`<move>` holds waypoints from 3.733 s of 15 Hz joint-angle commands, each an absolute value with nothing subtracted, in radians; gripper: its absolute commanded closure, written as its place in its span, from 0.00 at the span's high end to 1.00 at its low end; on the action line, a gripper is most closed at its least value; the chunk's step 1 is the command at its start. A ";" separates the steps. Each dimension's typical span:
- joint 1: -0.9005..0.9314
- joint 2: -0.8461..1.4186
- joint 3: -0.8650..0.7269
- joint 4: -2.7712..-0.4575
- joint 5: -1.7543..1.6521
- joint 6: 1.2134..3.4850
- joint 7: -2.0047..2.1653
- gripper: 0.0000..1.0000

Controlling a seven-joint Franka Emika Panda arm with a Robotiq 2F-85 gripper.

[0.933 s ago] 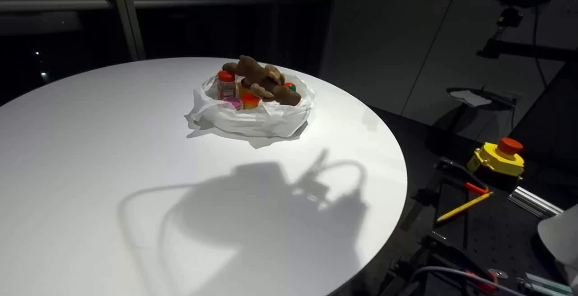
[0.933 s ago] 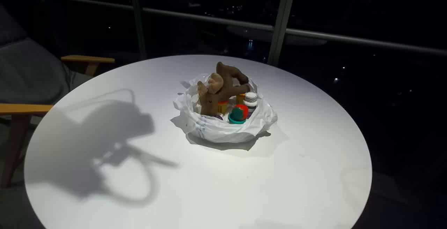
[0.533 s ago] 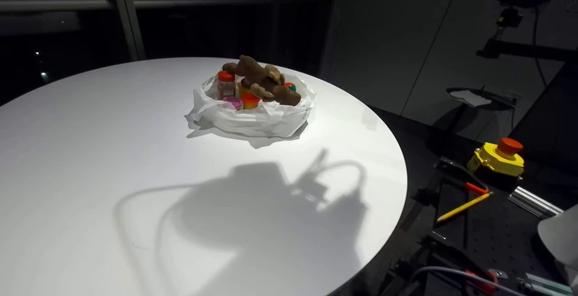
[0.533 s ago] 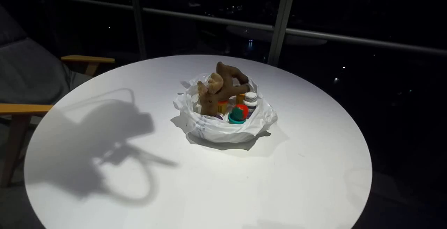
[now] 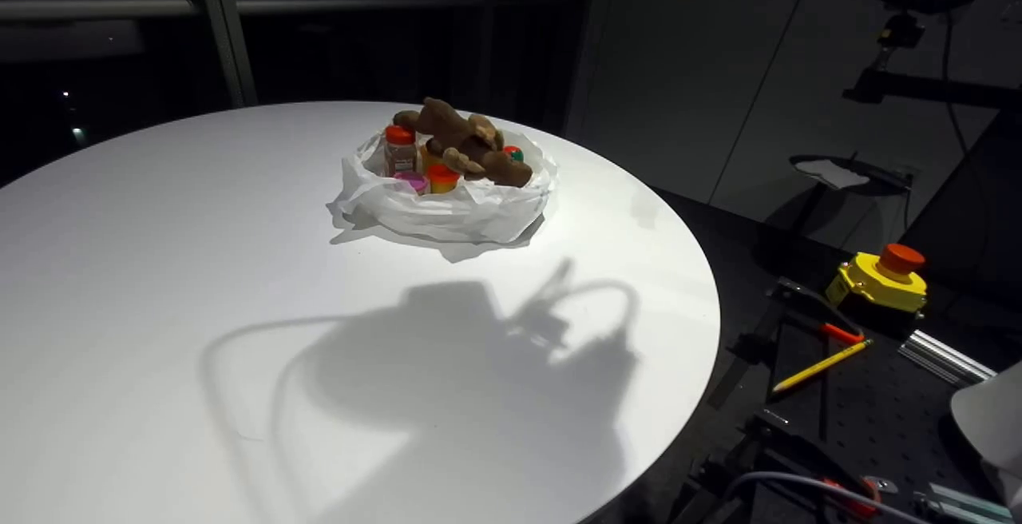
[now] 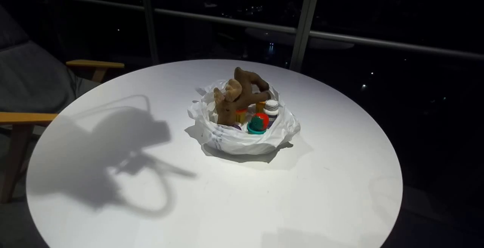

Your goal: Remove all the objects from the plastic bag and put them on the table

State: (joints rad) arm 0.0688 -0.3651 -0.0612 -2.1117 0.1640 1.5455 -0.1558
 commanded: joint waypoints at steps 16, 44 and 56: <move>0.040 0.346 -0.009 -1.905 0.048 2.454 -0.148 1.00; 0.095 0.408 -0.022 -1.761 -0.091 2.460 0.055 0.12; 0.234 0.363 0.090 -1.896 -0.177 2.459 0.124 0.10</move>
State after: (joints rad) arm 0.2152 0.3143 0.1077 -1.8701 -0.1045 2.3903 0.0712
